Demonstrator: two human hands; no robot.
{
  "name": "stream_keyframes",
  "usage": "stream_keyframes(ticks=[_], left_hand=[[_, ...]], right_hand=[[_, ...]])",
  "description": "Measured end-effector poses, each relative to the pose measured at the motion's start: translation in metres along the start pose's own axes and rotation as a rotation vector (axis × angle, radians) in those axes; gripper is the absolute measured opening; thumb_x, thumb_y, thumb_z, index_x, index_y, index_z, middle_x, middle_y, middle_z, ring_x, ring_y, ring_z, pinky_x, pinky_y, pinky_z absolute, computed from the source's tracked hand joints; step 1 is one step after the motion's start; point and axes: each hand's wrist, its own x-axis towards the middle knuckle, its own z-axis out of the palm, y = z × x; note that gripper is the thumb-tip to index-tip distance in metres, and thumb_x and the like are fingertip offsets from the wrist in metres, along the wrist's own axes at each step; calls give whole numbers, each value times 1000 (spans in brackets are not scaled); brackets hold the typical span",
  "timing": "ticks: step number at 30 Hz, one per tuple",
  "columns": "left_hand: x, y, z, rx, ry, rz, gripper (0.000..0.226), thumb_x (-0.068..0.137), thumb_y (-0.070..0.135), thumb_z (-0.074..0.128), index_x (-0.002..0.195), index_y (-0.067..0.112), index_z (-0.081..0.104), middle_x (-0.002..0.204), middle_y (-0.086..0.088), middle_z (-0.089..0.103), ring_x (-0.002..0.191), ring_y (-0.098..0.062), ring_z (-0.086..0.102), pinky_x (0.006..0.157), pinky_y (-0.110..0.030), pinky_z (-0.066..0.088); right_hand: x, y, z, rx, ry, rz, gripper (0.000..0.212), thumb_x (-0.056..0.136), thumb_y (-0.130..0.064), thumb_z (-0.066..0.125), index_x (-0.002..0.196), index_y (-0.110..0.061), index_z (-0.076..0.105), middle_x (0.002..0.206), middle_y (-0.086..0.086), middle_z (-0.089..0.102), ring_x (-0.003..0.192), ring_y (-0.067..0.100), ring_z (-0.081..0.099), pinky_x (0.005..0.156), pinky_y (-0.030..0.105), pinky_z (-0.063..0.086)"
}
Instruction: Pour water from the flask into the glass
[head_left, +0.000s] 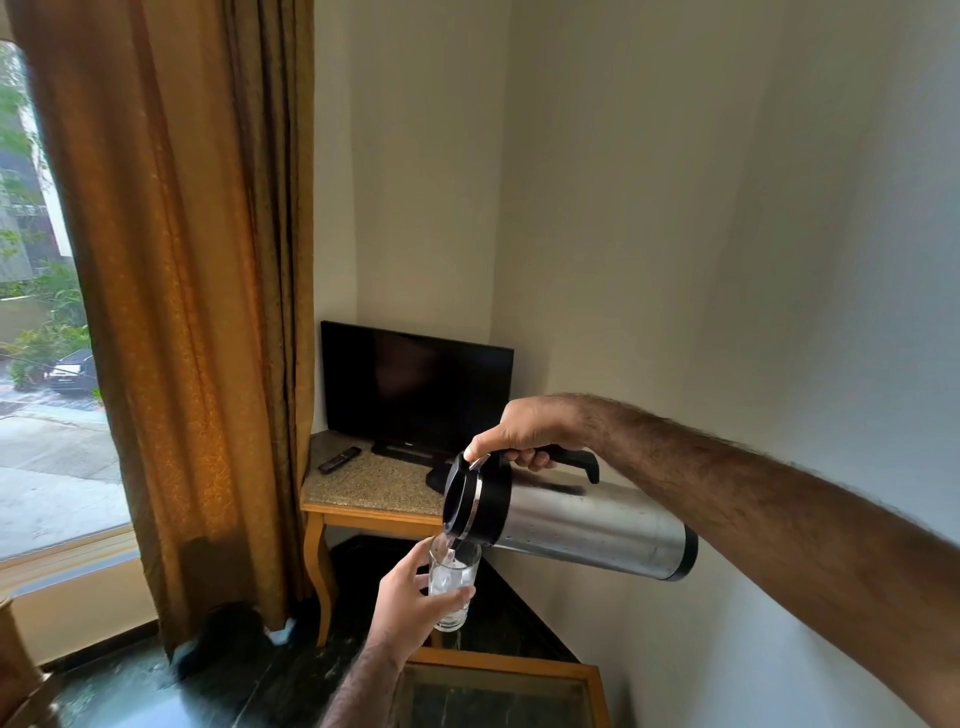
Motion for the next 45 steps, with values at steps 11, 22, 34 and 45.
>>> stream_keyframes(ticks=[11, 22, 34, 45], left_hand=[[-5, 10, -1, 8, 19, 6, 70, 64, 31, 96, 119, 56, 61, 108, 33, 72, 103, -4, 71, 63, -14, 58], [-6, 14, -3, 14, 18, 1, 65, 60, 36, 94, 102, 72, 61, 109, 39, 69, 98, 10, 69, 61, -12, 58], [-4, 9, -1, 31, 20, 20, 67, 59, 42, 93, 114, 62, 61, 113, 37, 68, 104, -2, 70, 71, -17, 58], [-2, 8, 1, 71, 22, 20, 70, 63, 37, 94, 123, 51, 61, 117, 19, 72, 106, -4, 68, 64, -11, 56]], right_hand=[[1, 4, 2, 20, 2, -9, 57, 84, -54, 80, 41, -25, 56, 45, -7, 49, 37, 10, 44, 42, 20, 38], [1, 6, 2, 35, -1, -7, 60, 85, -53, 81, 38, -25, 56, 45, -7, 49, 38, 11, 44, 44, 22, 38], [1, 5, -1, 13, 4, 1, 58, 85, -54, 80, 42, -25, 54, 47, -6, 50, 39, 11, 45, 43, 21, 39], [4, 7, -3, 17, -1, 8, 60, 83, -56, 80, 39, -24, 55, 45, -7, 50, 37, 10, 45, 41, 19, 39]])
